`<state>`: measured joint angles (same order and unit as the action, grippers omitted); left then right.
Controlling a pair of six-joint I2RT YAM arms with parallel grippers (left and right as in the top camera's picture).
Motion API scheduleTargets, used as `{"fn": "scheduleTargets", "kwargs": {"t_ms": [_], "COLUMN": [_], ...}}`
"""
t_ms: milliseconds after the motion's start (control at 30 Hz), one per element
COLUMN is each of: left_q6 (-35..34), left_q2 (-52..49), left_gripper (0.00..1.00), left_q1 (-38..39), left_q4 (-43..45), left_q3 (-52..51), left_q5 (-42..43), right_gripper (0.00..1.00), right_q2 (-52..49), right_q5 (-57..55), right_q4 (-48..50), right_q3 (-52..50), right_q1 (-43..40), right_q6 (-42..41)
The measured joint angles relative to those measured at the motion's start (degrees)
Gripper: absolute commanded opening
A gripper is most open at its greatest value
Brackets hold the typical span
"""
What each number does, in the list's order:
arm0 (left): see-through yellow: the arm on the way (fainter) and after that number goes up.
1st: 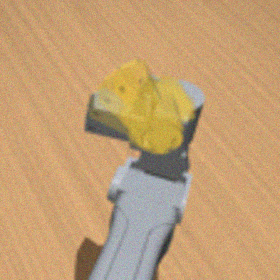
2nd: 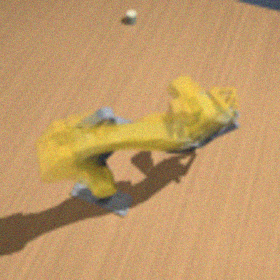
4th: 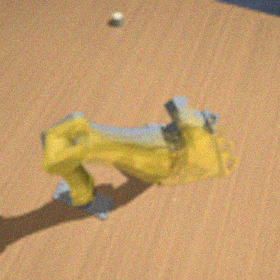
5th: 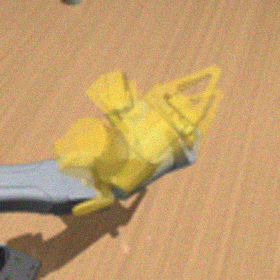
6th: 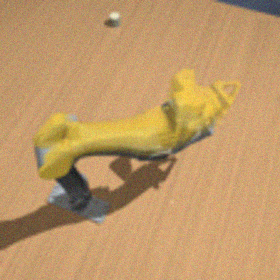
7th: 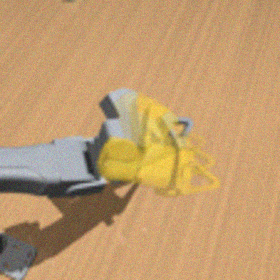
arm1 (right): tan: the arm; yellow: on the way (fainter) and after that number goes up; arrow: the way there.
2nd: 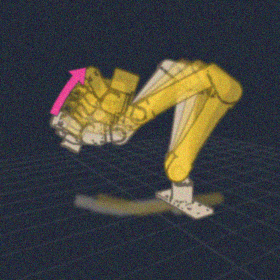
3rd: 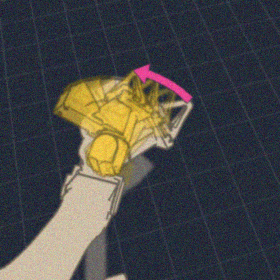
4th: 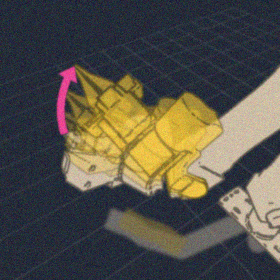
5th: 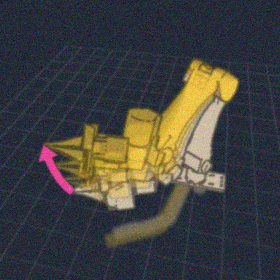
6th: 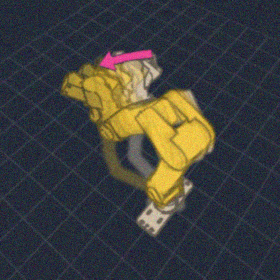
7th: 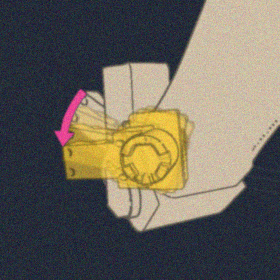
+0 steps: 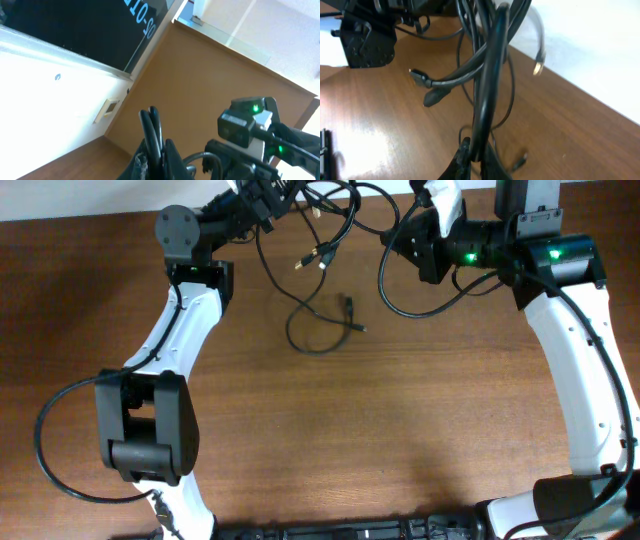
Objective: Untangle cables
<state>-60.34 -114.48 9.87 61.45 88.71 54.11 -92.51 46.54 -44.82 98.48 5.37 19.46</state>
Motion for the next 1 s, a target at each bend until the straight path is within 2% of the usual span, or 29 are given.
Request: {"fn": "scheduleTargets", "kwargs": {"t_ms": [33, 67, 167, 333, 367, 467, 500, 1000], "left_q6": [-0.11, -0.13, 0.28, 0.76, 0.76, 0.76, 0.76, 0.92], "left_q2": [0.0, 0.0, 0.0, 0.0, 0.0, 0.0, 0.0, 0.0], "left_gripper": [0.0, 0.0, 0.0, 0.0, 0.0, 0.0, 0.0, 0.0], "left_q1": [0.22, 0.26, -0.2, 2.36, 2.99, 5.99, 6.64, 6.43], "left_q4": [0.02, 0.44, 3.76, 5.07, 5.05, 5.07, 5.05, 4.17], "left_q3": [0.0, 0.0, 0.0, 0.0, 0.0, 0.0, 0.0, -0.02], "left_q5": [-0.72, -1.55, -1.25, 4.48, 5.07, 6.6, 6.67, 3.1], "right_gripper": [0.57, 0.67, 0.74, 0.73, 0.68, 0.11, 0.04, 0.04], "right_q2": [0.0, 0.0, 0.0, 0.0, 0.0, 0.0, 0.0, 0.0], "right_q5": [-0.04, -0.2, -1.36, -2.12, -2.16, -2.6, -2.75, -2.25], "right_q4": [-0.57, -1.16, 1.11, 5.9, 6.36, 7.08, 7.06, 4.37], "right_q3": [0.0, 0.0, 0.0, 0.0, 0.0, 0.0, 0.0, 0.37], "right_q1": [0.0, -0.04, -0.13, -0.13, -0.13, -0.13, -0.13, -0.02], "right_q6": [-0.17, -0.28, -0.2, -0.17, -0.2, -0.24, -0.07, -4.02]}}
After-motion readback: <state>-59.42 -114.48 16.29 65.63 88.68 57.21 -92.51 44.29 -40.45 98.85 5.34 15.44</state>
